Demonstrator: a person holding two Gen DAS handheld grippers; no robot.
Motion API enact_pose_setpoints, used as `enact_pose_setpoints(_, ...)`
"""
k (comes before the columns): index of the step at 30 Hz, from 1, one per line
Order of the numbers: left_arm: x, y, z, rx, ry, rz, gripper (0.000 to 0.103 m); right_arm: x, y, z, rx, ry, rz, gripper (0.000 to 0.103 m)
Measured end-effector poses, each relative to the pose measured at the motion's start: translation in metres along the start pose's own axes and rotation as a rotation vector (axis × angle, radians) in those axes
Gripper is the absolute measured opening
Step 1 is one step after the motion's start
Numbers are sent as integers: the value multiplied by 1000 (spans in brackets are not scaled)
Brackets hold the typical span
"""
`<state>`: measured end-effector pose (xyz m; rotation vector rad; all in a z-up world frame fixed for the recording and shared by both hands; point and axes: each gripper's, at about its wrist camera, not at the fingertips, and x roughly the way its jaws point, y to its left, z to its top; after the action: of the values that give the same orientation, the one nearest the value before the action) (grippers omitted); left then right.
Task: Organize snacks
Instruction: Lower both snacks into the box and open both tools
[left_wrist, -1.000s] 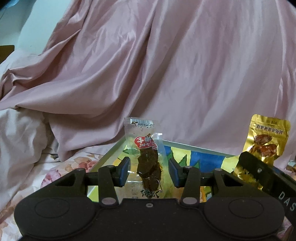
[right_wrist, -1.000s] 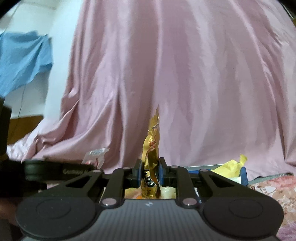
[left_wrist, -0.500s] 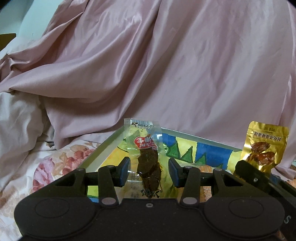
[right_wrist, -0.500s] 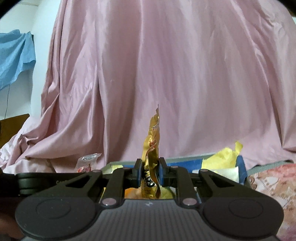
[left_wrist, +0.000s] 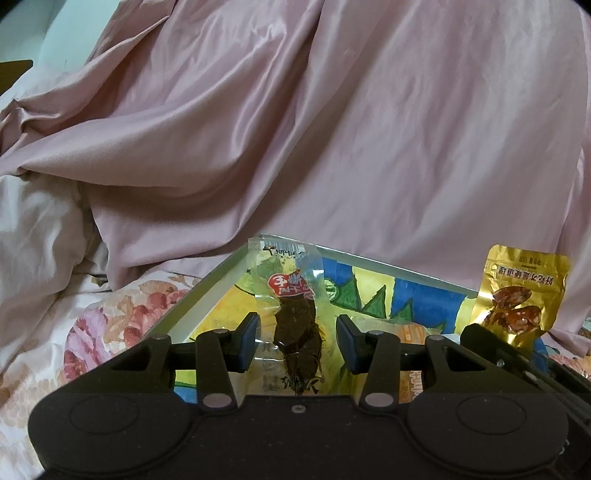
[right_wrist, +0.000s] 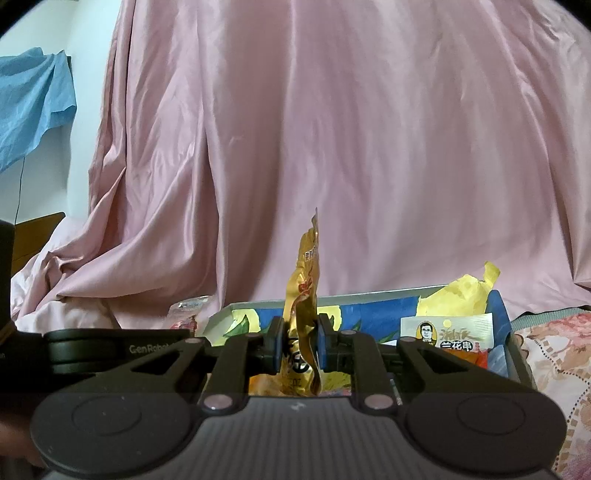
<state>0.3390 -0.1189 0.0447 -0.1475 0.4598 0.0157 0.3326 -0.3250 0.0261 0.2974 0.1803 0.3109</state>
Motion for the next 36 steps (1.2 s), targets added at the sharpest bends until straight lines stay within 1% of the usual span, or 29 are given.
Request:
enact_pose_setpoints(9, 3, 3, -3, -29, 23, 4, 47, 3, 1, 0, -16, 20, -15, 21)
enact_pose_setpoints(11, 2, 3, -3, -34, 19, 10, 56, 3, 2, 1, -30, 18, -23, 22)
enact_pose_setpoints(13, 2, 4, -2, -39, 10, 11, 63, 3, 3, 1, -43, 14, -35, 25)
enact_pose_setpoints(15, 0, 5, -1, -41, -1, 14, 68, 2, 3, 1, -48, 8, -40, 36)
enact_pose_setpoints(17, -1, 5, 0, -45, -10, 16, 75, 2, 3, 1, -49, 5, -44, 43)
enact_pose_setpoints(18, -2, 6, 1, -48, -14, 18, 77, 2, 3, 1, -49, 5, -46, 45)
enact_pose_setpoints(20, -3, 6, 2, -54, -20, 23, 84, 2, 2, 1, -50, 5, -48, 48)
enact_pose_setpoints(21, -3, 6, 2, -57, -22, 26, 86, 2, 2, 1, -51, 4, -49, 51)
enact_pose_setpoints(23, -5, 7, 3, -61, -29, 36, 94, 2, 2, 2, -54, 1, -50, 57)
enact_pose_setpoints(25, -7, 8, 4, -67, -43, 49, 99, 2, 1, 2, -51, -1, -53, 63)
enact_pose_setpoints(27, -9, 9, 5, -75, -54, 58, 102, 1, 1, 2, -49, -6, -61, 73)
enact_pose_setpoints(28, -10, 9, 5, -79, -57, 63, 102, 1, 0, 3, -48, -9, -63, 75)
enact_pose_setpoints(30, -12, 11, 6, -86, -62, 69, 102, 1, -1, 4, -46, -12, -68, 84)
enact_pose_setpoints(34, -14, 13, 6, -90, -63, 77, 102, 0, -2, 5, -50, -13, -74, 90)
enact_pose_setpoints(36, -16, 14, 5, -92, -65, 85, 102, -1, -1, 5, -53, -16, -78, 94)
